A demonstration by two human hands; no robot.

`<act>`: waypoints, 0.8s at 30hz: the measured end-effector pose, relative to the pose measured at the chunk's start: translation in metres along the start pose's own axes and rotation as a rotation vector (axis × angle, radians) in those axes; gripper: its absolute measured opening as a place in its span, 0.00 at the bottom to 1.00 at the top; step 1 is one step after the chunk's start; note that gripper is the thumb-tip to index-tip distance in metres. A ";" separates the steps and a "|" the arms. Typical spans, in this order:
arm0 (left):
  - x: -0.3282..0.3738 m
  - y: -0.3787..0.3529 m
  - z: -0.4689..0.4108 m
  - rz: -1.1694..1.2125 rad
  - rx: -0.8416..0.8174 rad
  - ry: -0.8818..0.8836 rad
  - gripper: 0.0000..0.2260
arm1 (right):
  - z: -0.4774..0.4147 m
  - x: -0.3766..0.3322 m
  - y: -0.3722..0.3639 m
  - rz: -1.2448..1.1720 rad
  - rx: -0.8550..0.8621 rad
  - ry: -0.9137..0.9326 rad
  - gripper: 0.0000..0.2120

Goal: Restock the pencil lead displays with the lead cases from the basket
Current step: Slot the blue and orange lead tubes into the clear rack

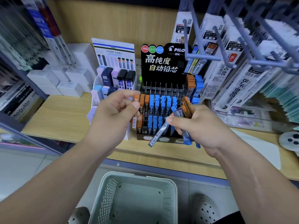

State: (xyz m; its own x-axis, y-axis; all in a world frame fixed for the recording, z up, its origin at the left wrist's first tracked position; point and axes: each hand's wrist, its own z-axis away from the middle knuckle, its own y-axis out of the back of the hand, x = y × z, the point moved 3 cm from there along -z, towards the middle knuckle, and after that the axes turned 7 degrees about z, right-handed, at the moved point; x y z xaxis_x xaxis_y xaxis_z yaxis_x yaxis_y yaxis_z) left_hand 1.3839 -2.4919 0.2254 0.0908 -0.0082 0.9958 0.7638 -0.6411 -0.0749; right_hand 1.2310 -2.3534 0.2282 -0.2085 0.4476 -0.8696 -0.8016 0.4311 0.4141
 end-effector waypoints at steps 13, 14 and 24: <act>0.002 0.004 -0.036 -0.238 0.076 -0.118 0.05 | 0.004 0.010 0.019 -0.025 -0.002 -0.016 0.10; 0.002 0.004 -0.039 -0.260 0.080 -0.132 0.06 | 0.004 0.011 0.020 -0.031 -0.007 -0.015 0.10; -0.006 0.001 -0.051 -0.469 -0.010 -0.238 0.06 | 0.011 0.017 0.038 -0.370 -0.083 -0.096 0.13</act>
State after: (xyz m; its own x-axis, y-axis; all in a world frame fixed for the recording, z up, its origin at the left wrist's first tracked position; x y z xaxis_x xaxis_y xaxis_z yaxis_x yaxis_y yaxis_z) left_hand 1.3515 -2.5323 0.2218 -0.1155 0.4551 0.8829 0.7512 -0.5415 0.3774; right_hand 1.2036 -2.3211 0.2321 0.1533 0.3470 -0.9252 -0.8562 0.5142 0.0510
